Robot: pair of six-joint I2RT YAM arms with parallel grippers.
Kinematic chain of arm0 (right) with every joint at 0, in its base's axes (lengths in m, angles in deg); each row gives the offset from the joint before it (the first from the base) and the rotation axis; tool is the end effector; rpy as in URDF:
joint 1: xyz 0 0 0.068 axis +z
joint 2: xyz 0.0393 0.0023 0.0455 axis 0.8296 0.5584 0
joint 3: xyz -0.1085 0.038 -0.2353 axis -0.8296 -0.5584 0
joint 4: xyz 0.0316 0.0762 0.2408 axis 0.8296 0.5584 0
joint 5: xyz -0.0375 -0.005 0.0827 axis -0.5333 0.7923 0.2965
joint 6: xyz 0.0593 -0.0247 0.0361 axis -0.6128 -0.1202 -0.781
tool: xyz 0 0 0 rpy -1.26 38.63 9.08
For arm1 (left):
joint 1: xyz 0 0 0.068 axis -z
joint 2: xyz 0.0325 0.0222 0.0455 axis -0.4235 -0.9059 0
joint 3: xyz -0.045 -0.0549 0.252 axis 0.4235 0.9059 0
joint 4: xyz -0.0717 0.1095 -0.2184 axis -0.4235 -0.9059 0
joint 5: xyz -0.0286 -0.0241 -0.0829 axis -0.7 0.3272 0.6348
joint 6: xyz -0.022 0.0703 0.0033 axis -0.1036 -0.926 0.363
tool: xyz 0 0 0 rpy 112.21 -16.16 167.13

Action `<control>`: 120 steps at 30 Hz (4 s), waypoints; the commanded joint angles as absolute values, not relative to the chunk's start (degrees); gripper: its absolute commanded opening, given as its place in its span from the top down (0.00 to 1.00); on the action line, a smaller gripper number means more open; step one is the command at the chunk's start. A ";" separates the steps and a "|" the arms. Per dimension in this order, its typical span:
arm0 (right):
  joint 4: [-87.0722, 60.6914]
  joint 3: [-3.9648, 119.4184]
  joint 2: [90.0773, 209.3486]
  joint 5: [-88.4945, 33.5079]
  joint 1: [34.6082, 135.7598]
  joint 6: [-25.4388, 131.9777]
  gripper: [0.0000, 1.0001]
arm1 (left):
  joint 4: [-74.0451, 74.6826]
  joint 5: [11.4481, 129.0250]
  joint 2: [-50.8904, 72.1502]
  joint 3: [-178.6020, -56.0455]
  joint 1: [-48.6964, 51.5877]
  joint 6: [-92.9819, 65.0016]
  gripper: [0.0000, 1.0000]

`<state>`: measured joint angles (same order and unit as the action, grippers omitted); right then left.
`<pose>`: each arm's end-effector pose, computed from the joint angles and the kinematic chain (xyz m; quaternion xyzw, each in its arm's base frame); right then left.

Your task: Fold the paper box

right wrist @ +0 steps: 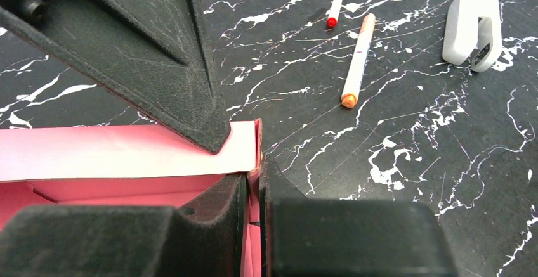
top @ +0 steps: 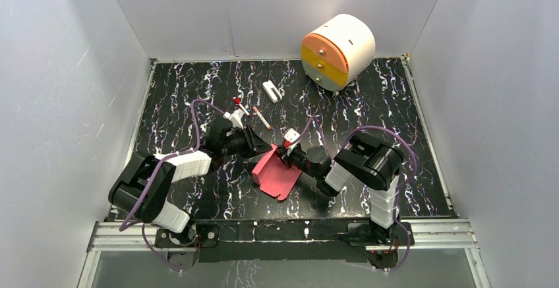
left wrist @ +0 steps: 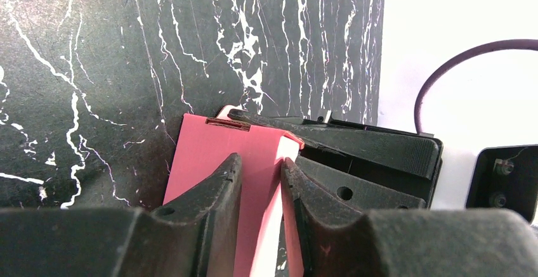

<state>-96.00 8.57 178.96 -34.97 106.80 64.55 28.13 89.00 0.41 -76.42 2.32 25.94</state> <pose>0.2078 0.2544 0.1168 -0.3332 0.6350 0.2748 0.6405 0.2582 -0.1653 0.1539 -0.0472 0.8259 -0.4861 0.2818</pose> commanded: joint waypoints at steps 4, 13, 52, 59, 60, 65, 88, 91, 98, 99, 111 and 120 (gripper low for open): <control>-97.44 12.24 182.35 -45.85 108.90 66.51 0.92 | 23.10 92.11 -1.17 -72.88 4.22 27.07 0.76; -98.86 7.69 177.56 -42.04 109.93 67.99 0.69 | 15.04 83.26 0.98 -76.45 4.21 20.95 0.75; -105.63 9.83 182.89 -44.87 109.14 68.13 0.83 | 13.22 83.26 0.69 -77.87 4.21 19.70 0.75; -102.79 11.60 182.90 -50.48 109.18 67.30 0.98 | 15.62 84.70 0.74 -76.61 5.27 21.95 0.75; -102.52 11.99 182.97 -51.62 109.22 67.04 1.00 | 15.96 84.77 0.82 -76.50 5.98 22.43 0.75; -100.45 14.20 183.39 -56.67 109.66 66.66 1.00 | 17.78 85.58 1.34 -75.48 8.40 24.59 0.75; -66.62 6.32 152.98 -48.06 109.66 59.18 0.39 | -9.53 68.38 13.94 -90.57 6.16 6.04 0.38; -55.16 7.68 146.72 -48.40 109.66 52.26 0.29 | -12.51 69.25 11.60 -93.06 6.17 4.02 0.36; -33.25 8.33 135.00 -52.67 109.54 36.44 0.10 | -14.02 71.20 7.18 -95.03 7.06 4.52 0.32; -32.56 7.76 133.90 -52.73 109.58 34.91 0.09 | -13.96 70.64 6.75 -95.28 7.26 4.42 0.32; -23.47 9.15 131.92 -54.25 109.34 23.59 0.03 | -8.54 72.20 0.62 -95.61 7.59 5.80 0.43; -21.34 13.79 137.50 -50.41 108.89 17.61 0.05 | 0.33 73.08 8.71 -85.55 6.64 12.60 0.64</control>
<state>-21.16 9.88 136.36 -51.98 109.31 21.89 -4.27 71.67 4.08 -88.75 7.20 9.22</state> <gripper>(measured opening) 0.963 0.397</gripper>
